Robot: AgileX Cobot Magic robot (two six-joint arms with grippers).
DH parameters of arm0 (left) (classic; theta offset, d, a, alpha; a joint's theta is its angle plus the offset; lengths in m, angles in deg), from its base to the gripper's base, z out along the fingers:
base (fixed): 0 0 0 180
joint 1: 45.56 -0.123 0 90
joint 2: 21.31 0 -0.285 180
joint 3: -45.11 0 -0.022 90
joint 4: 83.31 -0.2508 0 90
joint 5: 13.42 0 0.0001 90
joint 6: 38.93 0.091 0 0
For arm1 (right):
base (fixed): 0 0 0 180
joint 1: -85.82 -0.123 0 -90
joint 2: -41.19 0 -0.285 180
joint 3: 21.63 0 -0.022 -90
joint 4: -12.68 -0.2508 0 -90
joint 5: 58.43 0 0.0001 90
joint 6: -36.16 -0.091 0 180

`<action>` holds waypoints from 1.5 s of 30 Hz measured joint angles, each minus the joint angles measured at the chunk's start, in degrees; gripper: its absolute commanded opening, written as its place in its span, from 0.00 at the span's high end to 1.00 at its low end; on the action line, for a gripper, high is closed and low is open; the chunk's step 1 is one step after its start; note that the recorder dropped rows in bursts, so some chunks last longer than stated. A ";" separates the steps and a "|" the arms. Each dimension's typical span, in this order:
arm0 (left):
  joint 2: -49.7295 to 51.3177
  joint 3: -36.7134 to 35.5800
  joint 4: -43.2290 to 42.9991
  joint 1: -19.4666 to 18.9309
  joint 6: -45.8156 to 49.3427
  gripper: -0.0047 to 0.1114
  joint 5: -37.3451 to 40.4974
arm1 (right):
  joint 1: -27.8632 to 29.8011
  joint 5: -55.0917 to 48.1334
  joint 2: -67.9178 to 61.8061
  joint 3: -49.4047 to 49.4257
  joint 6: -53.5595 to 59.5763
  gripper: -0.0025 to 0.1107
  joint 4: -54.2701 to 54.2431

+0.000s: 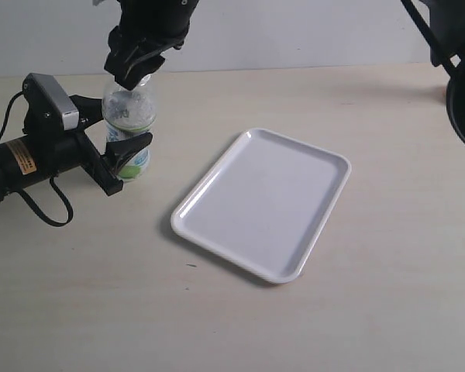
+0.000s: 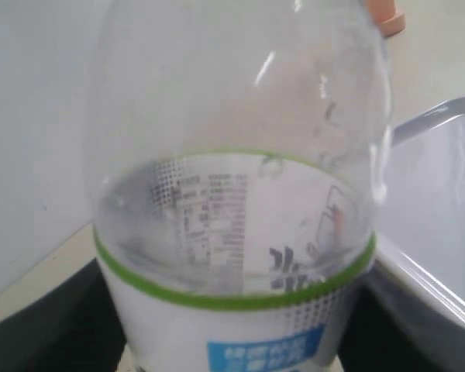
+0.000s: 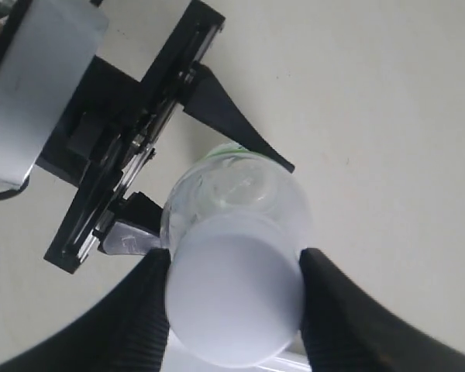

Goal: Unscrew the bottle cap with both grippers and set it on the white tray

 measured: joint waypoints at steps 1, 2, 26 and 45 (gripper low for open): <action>0.00 0.00 0.00 0.00 0.00 0.52 0.00 | 0.00 0.00 0.00 0.00 1.92 0.98 -0.11; 0.00 0.00 0.00 0.00 0.00 0.52 0.00 | 0.00 0.00 0.00 0.00 3.82 0.98 -0.30; 0.00 0.00 -0.34 0.00 0.00 0.52 0.00 | 0.00 -0.67 0.00 0.00 27.48 0.98 -2.23; 0.00 0.00 -0.80 0.00 0.33 0.52 0.21 | 0.00 -2.08 0.00 0.00 48.27 0.98 -2.69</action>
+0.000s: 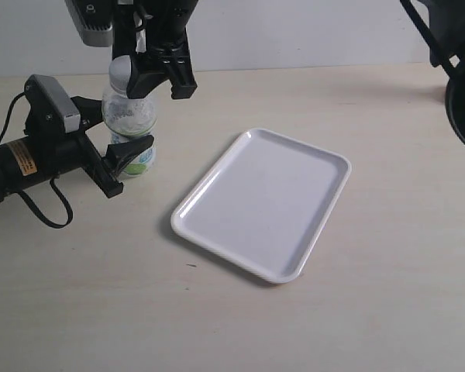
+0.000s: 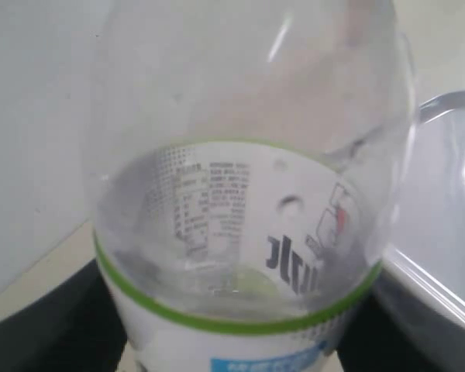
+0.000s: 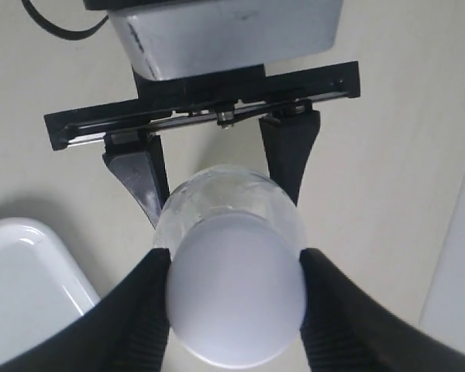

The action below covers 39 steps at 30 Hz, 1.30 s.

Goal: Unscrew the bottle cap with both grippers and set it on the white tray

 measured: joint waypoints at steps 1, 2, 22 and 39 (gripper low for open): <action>0.00 0.00 0.00 0.00 0.00 0.52 0.00 | 0.00 0.00 0.00 0.00 0.95 0.98 0.00; 0.00 0.00 0.00 0.00 0.08 0.52 0.00 | 0.00 0.00 0.00 0.00 1.91 0.98 0.00; 0.00 0.00 0.74 0.00 0.45 0.52 0.33 | 0.00 0.57 0.00 0.00 22.14 0.98 -0.22; 0.00 0.00 1.24 -0.10 -3.60 0.52 0.67 | 0.00 2.84 -0.15 0.00 36.04 0.98 0.20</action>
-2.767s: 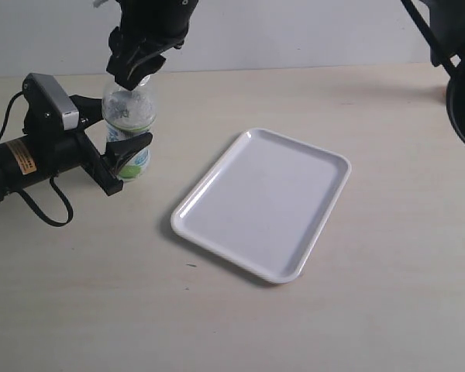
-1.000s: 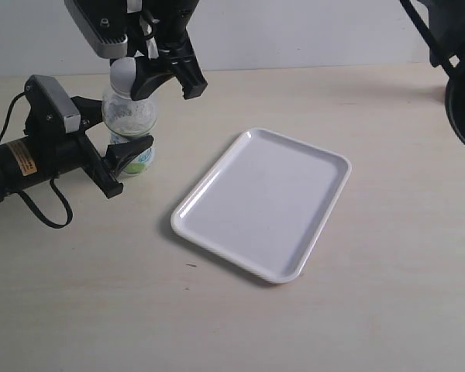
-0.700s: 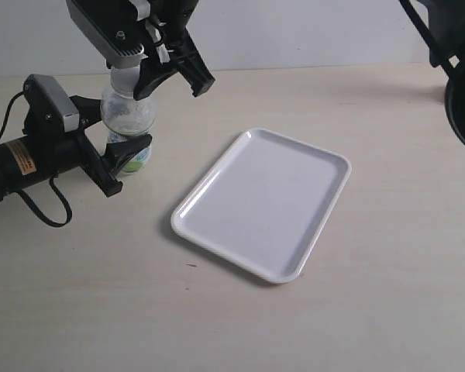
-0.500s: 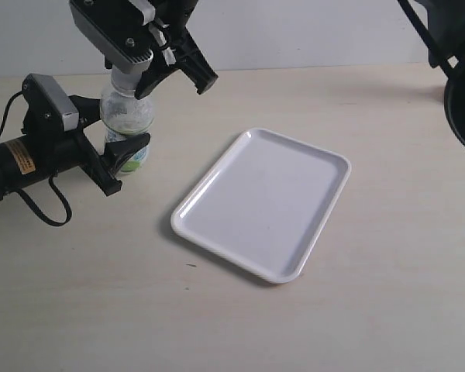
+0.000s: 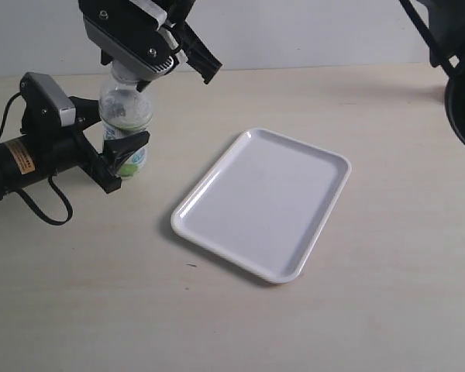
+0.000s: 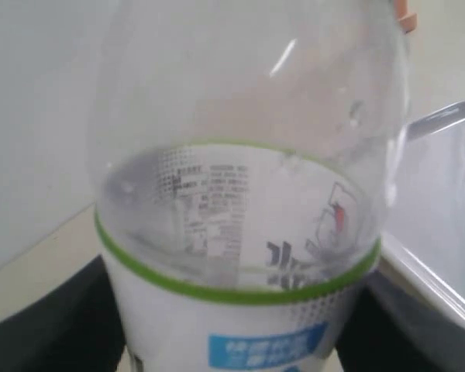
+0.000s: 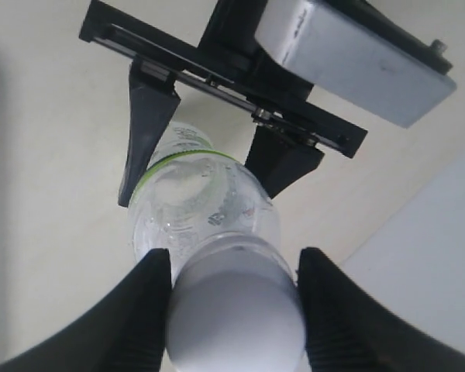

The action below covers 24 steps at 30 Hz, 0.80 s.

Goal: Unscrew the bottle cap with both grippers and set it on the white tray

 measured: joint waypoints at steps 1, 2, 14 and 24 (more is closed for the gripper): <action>0.00 0.00 0.00 0.00 -0.07 0.52 0.03 | 0.00 0.12 0.01 0.00 0.00 0.98 0.00; 0.00 0.00 0.12 0.00 -0.34 0.52 0.03 | 0.00 0.38 -0.03 0.00 0.10 0.98 0.00; 0.00 0.00 0.24 0.00 -0.43 0.52 0.03 | 0.00 0.59 0.17 0.00 -0.52 0.98 0.28; 0.00 0.00 -0.24 0.00 -0.43 0.52 -0.99 | 0.00 0.27 0.95 0.00 -2.68 0.98 0.87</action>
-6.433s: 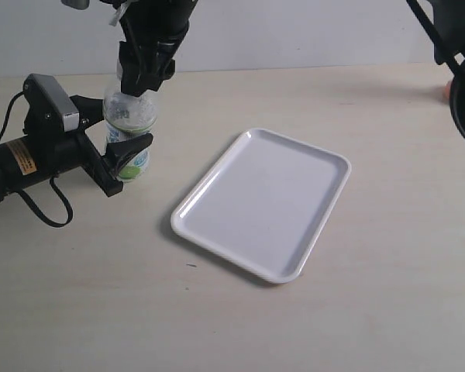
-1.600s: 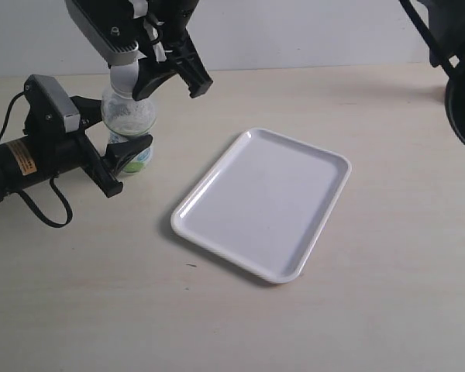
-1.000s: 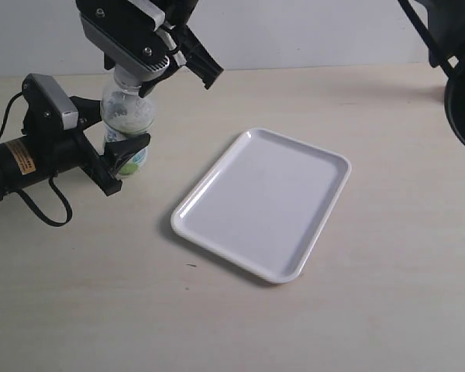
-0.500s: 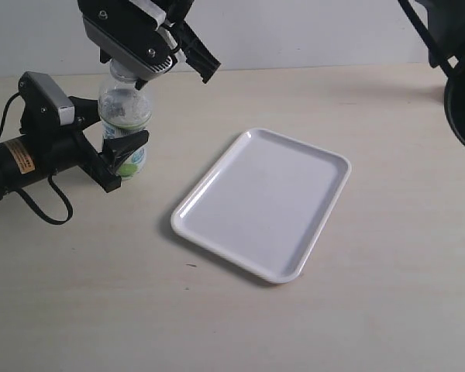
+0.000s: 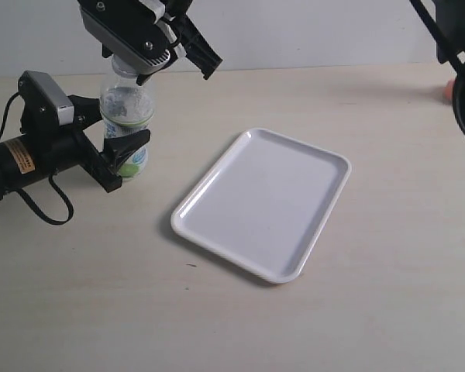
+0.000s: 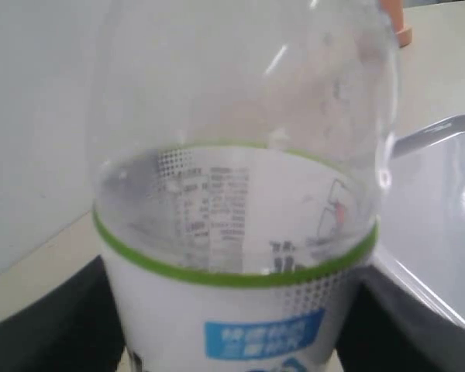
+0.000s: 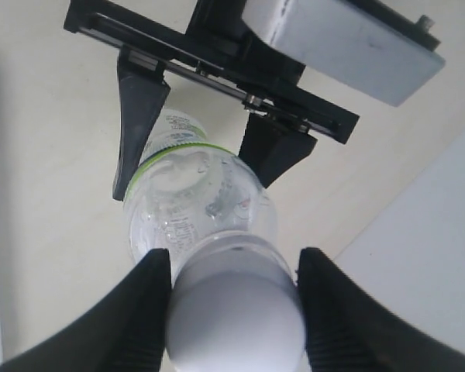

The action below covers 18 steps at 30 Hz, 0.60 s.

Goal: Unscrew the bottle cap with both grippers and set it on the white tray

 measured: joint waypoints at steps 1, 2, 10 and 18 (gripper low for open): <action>0.00 0.00 -0.11 0.00 0.00 0.52 0.00 | 0.00 -0.12 0.10 0.00 -0.37 0.98 0.00; 0.00 0.00 -0.12 0.00 0.12 0.52 -0.13 | 0.00 -0.12 0.10 0.00 -0.81 0.98 0.13; 0.00 0.00 -0.87 0.00 0.46 0.52 -0.36 | 0.00 -0.35 0.29 0.00 0.66 0.98 0.24; 0.00 0.00 -2.45 0.00 -1.34 0.52 -0.36 | 0.00 -0.68 0.43 0.00 2.61 0.98 -0.28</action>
